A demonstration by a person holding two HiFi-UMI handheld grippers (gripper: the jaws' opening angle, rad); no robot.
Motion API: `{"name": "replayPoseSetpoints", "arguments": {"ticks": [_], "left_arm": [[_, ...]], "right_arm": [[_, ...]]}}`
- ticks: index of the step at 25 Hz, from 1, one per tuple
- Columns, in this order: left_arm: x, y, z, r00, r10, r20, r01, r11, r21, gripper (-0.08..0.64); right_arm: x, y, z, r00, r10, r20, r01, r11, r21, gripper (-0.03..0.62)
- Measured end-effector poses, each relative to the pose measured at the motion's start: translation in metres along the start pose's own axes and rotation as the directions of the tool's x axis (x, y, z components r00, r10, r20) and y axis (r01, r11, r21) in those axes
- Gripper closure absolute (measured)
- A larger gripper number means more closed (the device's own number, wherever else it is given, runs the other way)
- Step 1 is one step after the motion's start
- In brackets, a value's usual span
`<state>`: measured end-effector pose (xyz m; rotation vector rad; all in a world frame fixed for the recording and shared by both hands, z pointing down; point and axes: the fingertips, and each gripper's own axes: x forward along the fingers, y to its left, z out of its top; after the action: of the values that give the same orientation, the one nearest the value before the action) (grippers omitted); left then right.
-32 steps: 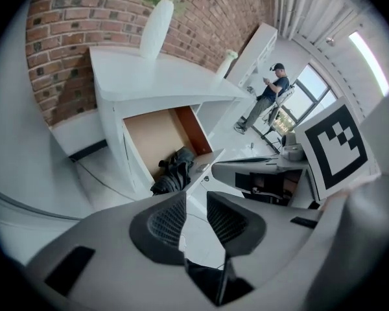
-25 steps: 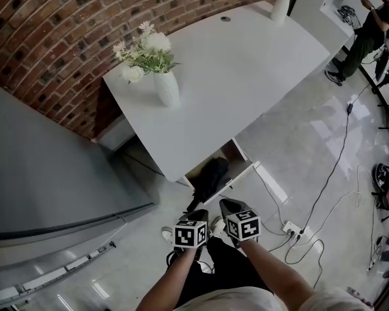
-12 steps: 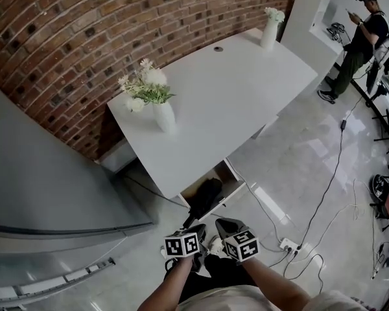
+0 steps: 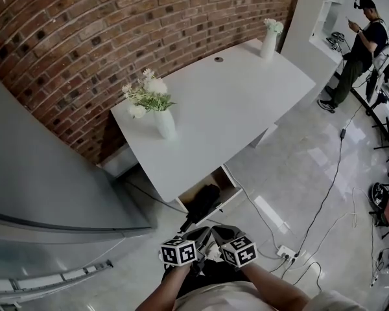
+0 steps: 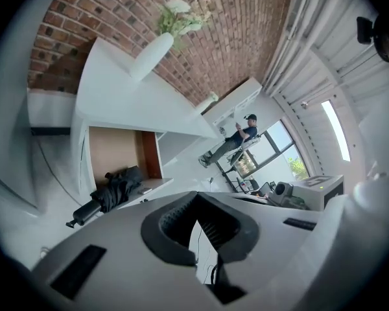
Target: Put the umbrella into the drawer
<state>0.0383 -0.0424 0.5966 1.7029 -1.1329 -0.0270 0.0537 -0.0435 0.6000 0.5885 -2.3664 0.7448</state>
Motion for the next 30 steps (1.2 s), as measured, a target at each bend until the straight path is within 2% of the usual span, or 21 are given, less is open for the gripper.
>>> {"name": "replayPoseSetpoints", "arguments": {"ticks": [10, 13, 16, 19, 26, 30], "left_arm": [[-0.002, -0.004, -0.011, 0.998, 0.045, -0.041, -0.042, 0.997, 0.065, 0.555], [-0.001, 0.001, -0.016, 0.995, 0.083, -0.057, -0.081, 0.996, 0.036, 0.555], [0.002, 0.011, -0.026, 0.983, 0.152, -0.103, -0.151, 0.988, 0.016, 0.555], [0.003, 0.025, -0.033, 0.972, 0.214, -0.097, -0.216, 0.976, -0.014, 0.555], [-0.004, 0.053, -0.046, 0.916, 0.387, -0.109, -0.373, 0.919, 0.125, 0.555], [-0.012, 0.072, -0.062, 0.879, 0.451, -0.153, -0.431, 0.891, 0.144, 0.555]], "right_arm": [[-0.005, 0.003, -0.011, 0.999, 0.033, 0.0, -0.033, 0.996, 0.078, 0.577], [-0.004, 0.002, -0.013, 1.0, -0.008, -0.005, 0.008, 0.998, 0.06, 0.577], [-0.003, 0.004, -0.015, 0.999, -0.044, -0.009, 0.044, 0.999, 0.03, 0.577], [0.004, 0.008, -0.018, 0.997, -0.063, -0.034, 0.064, 0.998, 0.022, 0.577], [0.014, 0.007, -0.041, 0.989, -0.104, -0.104, 0.099, 0.994, -0.05, 0.577], [0.016, -0.017, -0.059, 0.973, -0.168, -0.161, 0.165, 0.986, -0.027, 0.577]]}}
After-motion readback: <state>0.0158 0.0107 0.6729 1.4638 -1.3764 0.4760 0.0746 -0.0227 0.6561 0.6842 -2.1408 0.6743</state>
